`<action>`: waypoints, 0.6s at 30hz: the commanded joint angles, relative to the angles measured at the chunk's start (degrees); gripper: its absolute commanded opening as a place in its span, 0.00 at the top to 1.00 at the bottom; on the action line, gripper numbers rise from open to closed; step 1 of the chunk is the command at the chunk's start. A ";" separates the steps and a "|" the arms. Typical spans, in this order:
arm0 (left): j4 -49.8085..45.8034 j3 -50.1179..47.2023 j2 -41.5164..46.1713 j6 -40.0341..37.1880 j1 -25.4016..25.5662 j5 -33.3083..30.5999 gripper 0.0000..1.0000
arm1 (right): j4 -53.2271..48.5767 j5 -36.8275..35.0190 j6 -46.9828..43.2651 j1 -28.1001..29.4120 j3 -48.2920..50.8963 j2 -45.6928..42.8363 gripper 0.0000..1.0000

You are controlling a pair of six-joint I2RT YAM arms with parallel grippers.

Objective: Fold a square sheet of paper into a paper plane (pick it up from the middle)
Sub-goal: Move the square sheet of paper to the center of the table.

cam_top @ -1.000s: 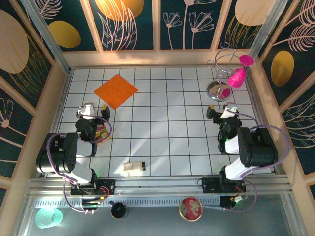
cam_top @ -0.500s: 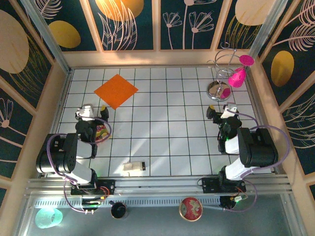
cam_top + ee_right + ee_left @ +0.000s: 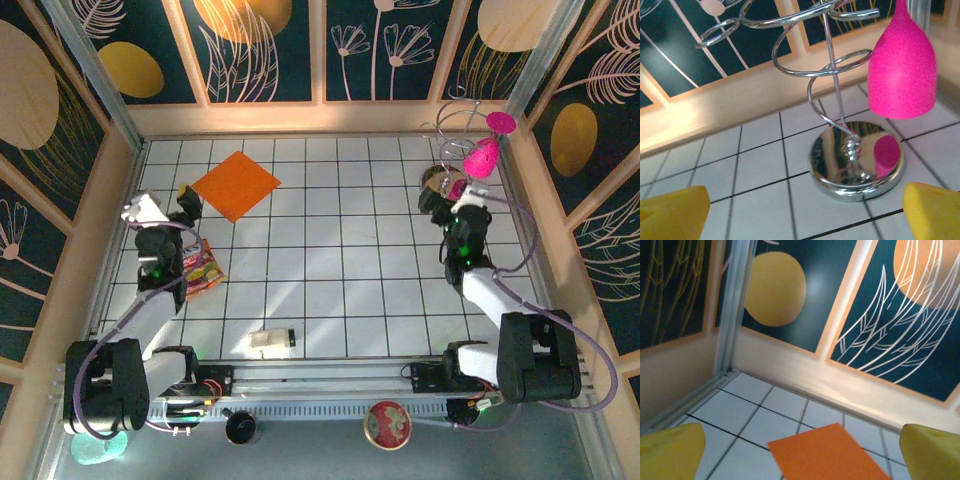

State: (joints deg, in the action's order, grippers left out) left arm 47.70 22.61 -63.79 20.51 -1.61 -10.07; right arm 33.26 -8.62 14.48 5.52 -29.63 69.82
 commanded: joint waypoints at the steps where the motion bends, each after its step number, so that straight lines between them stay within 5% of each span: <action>1: -17.14 6.10 -1.60 10.17 -0.33 6.75 0.01 | -19.43 -5.21 11.36 4.81 -7.63 2.15 0.01; 4: -19.31 10.17 -5.84 13.50 -0.33 14.53 0.01 | -19.99 -4.24 13.03 10.18 -10.29 4.14 0.01; 9: -18.06 15.73 -15.16 22.10 -0.33 22.96 0.04 | -19.72 6.97 17.88 11.58 -14.65 9.62 0.01; 14: -22.14 24.59 -27.08 28.27 -0.28 25.49 0.20 | -20.44 10.39 20.30 12.45 -18.59 16.56 0.06; 18: -34.17 36.55 -37.10 28.27 1.00 22.21 0.29 | -22.05 10.49 21.40 13.21 -21.62 20.81 0.08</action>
State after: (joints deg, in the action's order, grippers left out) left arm 22.87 52.40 -96.66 45.98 -1.34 12.56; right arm 12.86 0.12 33.34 17.98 -48.42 88.92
